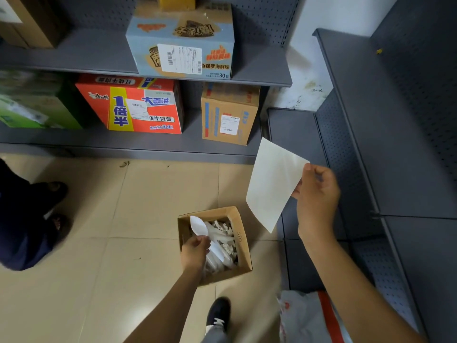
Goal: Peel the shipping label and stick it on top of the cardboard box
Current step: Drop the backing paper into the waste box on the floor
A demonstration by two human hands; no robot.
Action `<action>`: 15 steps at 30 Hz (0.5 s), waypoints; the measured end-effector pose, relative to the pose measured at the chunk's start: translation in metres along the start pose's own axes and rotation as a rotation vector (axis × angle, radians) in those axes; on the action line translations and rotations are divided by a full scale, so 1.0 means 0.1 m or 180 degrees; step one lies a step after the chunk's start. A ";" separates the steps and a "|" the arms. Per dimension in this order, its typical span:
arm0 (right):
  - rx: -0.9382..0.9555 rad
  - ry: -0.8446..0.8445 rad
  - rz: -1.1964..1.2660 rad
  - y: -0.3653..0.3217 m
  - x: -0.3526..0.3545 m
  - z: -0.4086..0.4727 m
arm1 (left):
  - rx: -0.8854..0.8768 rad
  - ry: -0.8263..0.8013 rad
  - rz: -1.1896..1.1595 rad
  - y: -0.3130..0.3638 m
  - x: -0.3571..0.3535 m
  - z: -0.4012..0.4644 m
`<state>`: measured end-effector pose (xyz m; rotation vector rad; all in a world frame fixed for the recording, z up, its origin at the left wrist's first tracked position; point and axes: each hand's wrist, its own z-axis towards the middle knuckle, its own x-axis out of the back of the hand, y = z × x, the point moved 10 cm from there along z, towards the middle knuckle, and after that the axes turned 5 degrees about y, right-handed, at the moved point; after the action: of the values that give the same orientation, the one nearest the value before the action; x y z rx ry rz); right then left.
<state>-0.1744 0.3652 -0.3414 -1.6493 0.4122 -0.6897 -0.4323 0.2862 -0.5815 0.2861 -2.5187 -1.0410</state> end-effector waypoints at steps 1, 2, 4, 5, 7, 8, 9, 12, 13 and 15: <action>-0.0011 0.0001 0.0000 0.02 0.00 0.00 | -0.0010 -0.0010 0.0017 -0.01 0.00 0.01; -0.0020 0.0010 0.0002 0.04 0.00 0.01 | -0.0020 -0.0017 0.0040 -0.02 0.00 0.02; -0.0030 0.0021 0.0011 0.07 0.00 0.01 | -0.0037 -0.0026 0.0092 -0.04 -0.01 0.04; -0.0028 0.0014 0.0018 0.08 0.00 0.01 | -0.0044 -0.0036 0.0107 -0.06 -0.01 0.04; -0.0015 -0.0014 0.0019 0.09 -0.01 0.01 | -0.0013 -0.0070 0.0114 -0.09 -0.03 0.05; -0.0011 -0.0029 0.0015 0.10 -0.01 0.01 | 0.0027 -0.0086 0.0092 -0.11 -0.04 0.06; -0.0013 -0.0040 0.0014 0.11 -0.01 0.01 | 0.0066 -0.0097 0.0056 -0.13 -0.05 0.06; -0.0027 -0.0045 0.0051 0.12 0.00 0.01 | 0.0130 -0.0114 0.0001 -0.15 -0.07 0.06; -0.0029 -0.0038 0.0057 0.11 0.01 0.01 | 0.0141 -0.0117 -0.0012 -0.16 -0.07 0.06; -0.0039 -0.0018 0.0052 0.11 0.03 0.02 | 0.0158 -0.0132 -0.0027 -0.16 -0.08 0.07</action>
<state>-0.1698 0.3626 -0.3514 -1.6575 0.4261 -0.6713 -0.4273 0.2820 -0.5995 0.2924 -2.5853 -0.9983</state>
